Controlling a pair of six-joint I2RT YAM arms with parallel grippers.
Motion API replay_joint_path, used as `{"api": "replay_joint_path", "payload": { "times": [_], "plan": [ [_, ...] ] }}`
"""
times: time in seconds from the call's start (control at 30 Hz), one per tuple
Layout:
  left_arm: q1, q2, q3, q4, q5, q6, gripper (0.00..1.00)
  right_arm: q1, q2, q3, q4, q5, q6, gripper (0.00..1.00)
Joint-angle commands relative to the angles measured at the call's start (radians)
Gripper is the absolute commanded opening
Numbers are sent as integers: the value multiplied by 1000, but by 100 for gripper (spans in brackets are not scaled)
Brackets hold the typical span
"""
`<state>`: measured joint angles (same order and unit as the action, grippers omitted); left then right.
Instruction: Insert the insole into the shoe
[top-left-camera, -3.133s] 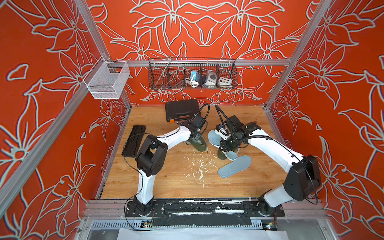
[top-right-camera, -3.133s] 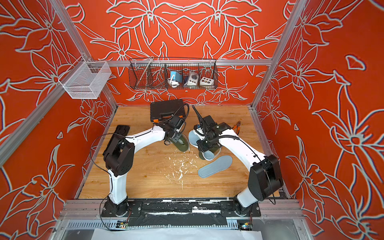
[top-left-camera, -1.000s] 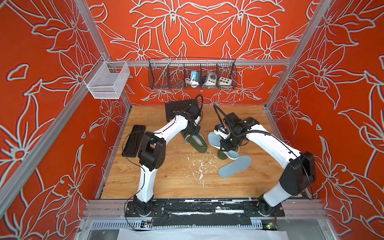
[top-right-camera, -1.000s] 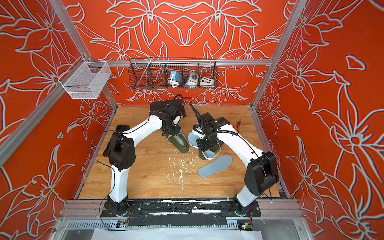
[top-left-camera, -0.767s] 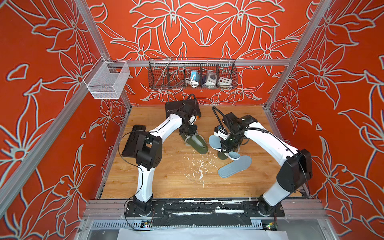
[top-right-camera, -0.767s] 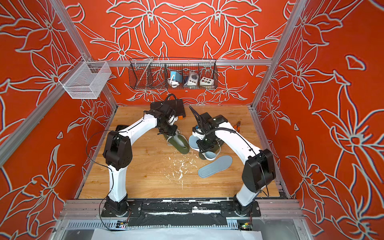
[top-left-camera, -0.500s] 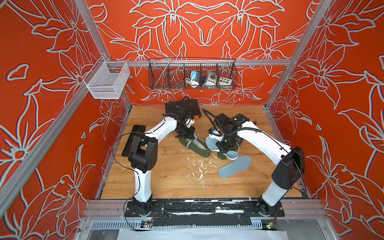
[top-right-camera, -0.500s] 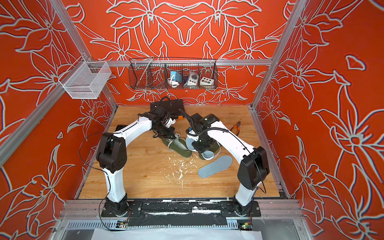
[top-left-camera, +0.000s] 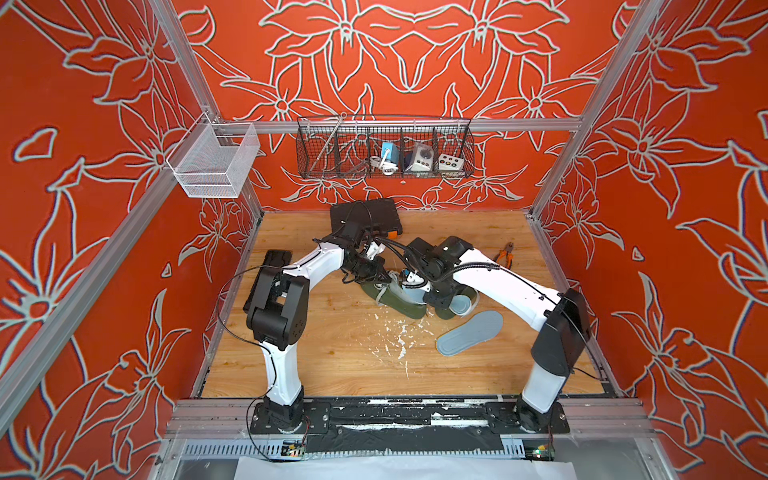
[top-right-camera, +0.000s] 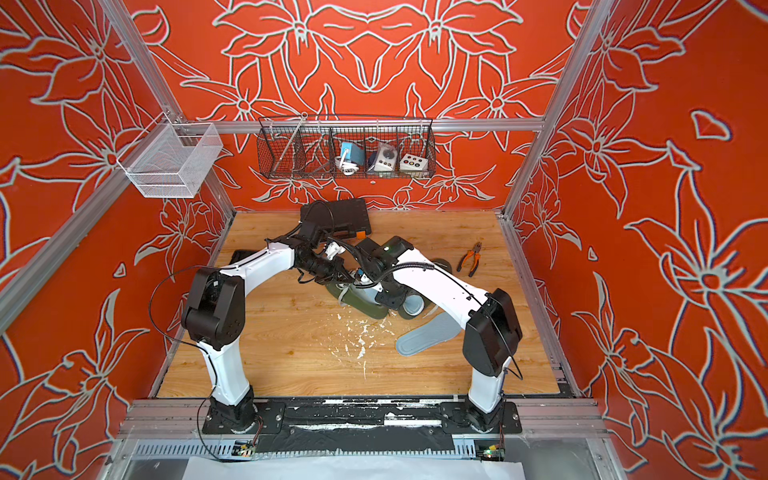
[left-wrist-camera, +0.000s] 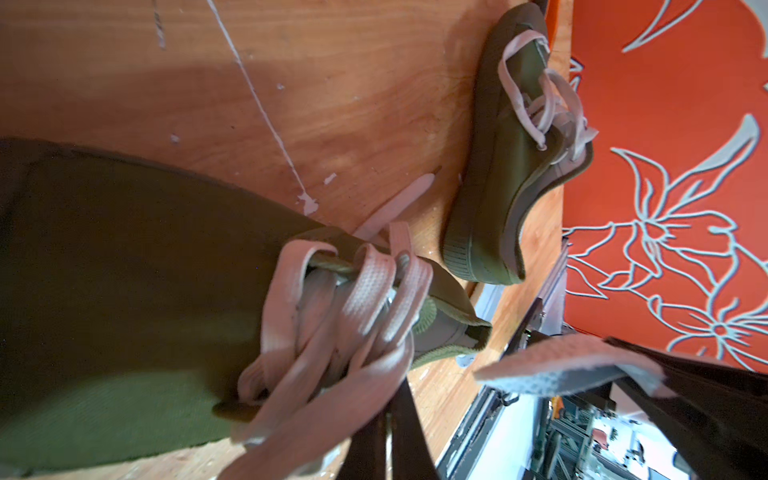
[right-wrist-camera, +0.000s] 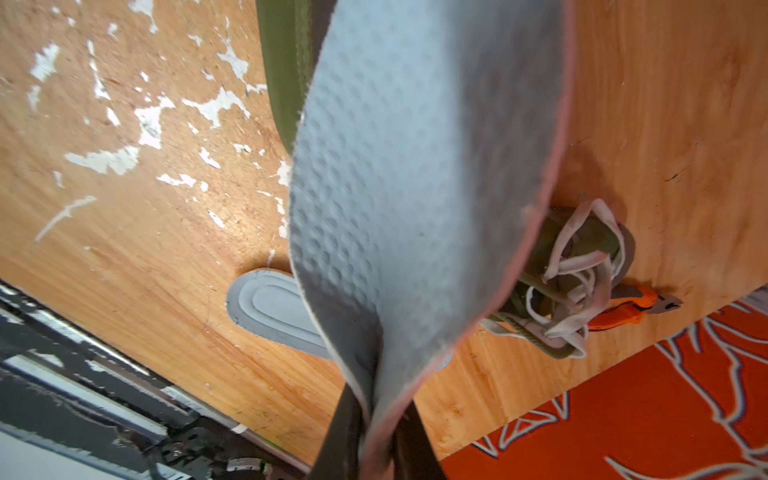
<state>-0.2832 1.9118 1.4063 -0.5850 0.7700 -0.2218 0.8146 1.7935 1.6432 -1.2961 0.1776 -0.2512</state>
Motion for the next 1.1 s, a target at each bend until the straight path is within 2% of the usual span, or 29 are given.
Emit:
{"api": "replay_joint_path", "payload": {
  "times": [0.0, 0.53, 1.07],
  "plan": [
    [10, -44, -13, 46, 93, -11, 0, 15, 21, 25, -11, 88, -65, 8],
    [27, -86, -119, 173, 181, -99, 0, 45, 135, 87, -32, 58, -71, 5],
    [30, -127, -207, 280, 203, -180, 0, 58, 219, 144, -35, 20, -74, 4]
  ]
}}
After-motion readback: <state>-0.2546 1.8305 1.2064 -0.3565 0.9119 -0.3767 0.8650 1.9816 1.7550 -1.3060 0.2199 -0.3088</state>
